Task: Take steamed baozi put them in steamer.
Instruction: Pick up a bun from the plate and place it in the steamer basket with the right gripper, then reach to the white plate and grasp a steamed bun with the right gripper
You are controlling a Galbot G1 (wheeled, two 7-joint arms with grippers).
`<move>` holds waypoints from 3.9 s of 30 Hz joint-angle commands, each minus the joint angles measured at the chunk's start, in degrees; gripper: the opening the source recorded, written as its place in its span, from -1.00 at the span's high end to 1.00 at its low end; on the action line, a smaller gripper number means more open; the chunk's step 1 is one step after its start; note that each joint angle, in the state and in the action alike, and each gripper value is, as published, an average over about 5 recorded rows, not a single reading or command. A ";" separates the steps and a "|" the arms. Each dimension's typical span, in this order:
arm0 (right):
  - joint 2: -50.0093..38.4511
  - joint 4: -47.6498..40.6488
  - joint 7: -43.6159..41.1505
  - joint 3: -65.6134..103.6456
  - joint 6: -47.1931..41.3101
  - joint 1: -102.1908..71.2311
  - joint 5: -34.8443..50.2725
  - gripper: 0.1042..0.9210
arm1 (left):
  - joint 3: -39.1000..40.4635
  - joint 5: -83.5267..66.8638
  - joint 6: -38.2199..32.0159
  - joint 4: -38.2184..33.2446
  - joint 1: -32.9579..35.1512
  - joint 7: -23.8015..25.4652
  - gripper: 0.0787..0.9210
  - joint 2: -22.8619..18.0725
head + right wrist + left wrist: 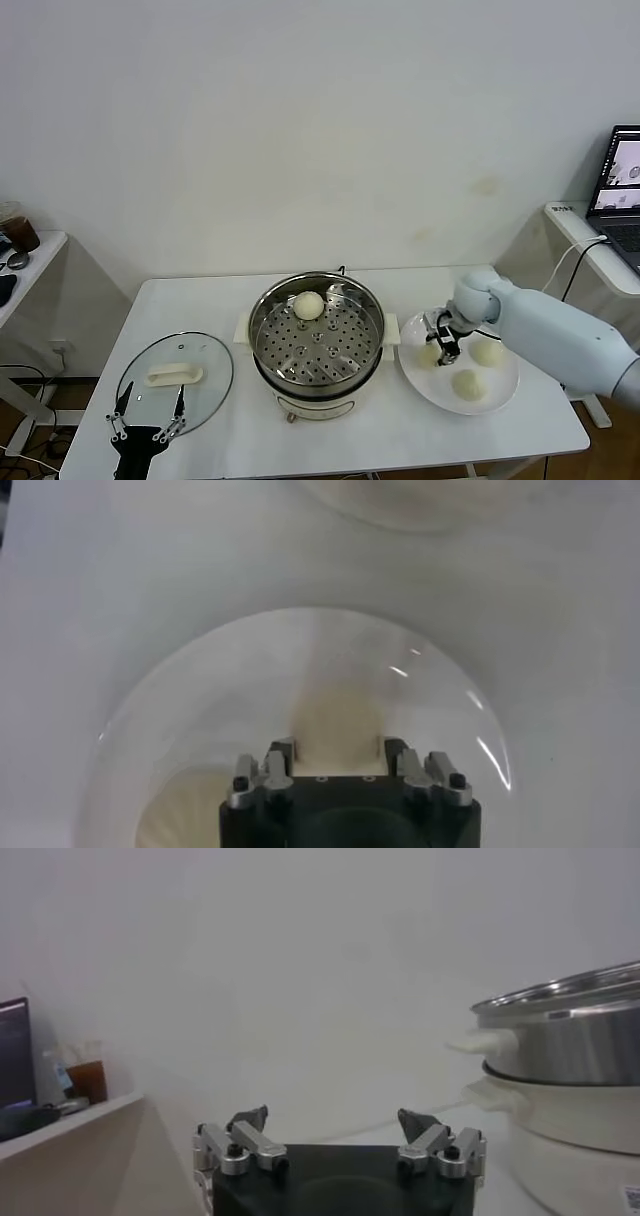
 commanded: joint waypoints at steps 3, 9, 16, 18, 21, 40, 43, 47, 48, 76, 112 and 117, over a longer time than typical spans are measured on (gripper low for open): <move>-5.70 5.05 -0.50 -1.76 -1.01 10.38 7.25 -0.03 | 0.33 -0.16 0.22 -0.11 -0.43 0.10 -0.77 0.31; -5.61 10.12 0.09 -16.03 -4.65 32.82 21.04 -0.04 | 1.00 -0.53 0.79 -0.33 -1.81 0.26 -0.77 1.03; 3.05 17.28 3.60 -27.69 -12.51 48.39 35.11 -0.05 | 1.63 -1.04 1.08 -0.09 -2.90 0.31 -0.77 2.25; 6.57 17.86 4.93 -29.57 -14.74 50.15 38.75 -0.05 | 1.55 -1.10 1.07 -0.07 -2.96 0.29 -0.77 2.60; 12.49 17.00 6.62 -31.03 -17.44 50.06 42.06 -0.05 | 1.00 -1.25 1.01 -0.04 -2.86 0.27 -0.77 3.03; 36.62 2.13 16.78 -27.14 -28.70 30.47 46.39 -0.06 | -1.13 -2.15 0.68 0.02 -2.48 0.35 -0.77 2.32; 37.70 0.35 16.61 -26.94 -28.68 28.82 45.53 -0.07 | -1.23 -2.20 0.57 0.10 -2.46 0.32 -0.77 2.19; 38.63 -1.26 16.38 -26.48 -28.66 26.81 44.59 -0.07 | -1.24 -2.20 0.56 0.10 -2.52 0.33 -0.77 2.10; 38.82 -1.55 16.34 -26.41 -28.66 26.31 44.30 -0.07 | -1.25 -2.21 0.56 0.10 -2.54 0.33 -0.77 2.09; 31.83 2.58 7.65 -23.57 -26.76 32.51 38.01 -0.75 | -1.44 -2.48 0.26 0.15 -2.53 0.30 -0.77 2.09; -20.64 15.67 -4.90 7.34 1.27 -9.86 0.39 -0.76 | -0.55 0.04 0.58 -0.94 -1.10 0.71 -0.77 1.43; -16.65 11.81 -2.49 9.93 1.06 -12.92 -2.24 -0.76 | -1.27 0.02 0.42 -1.10 -0.53 0.67 -0.77 1.29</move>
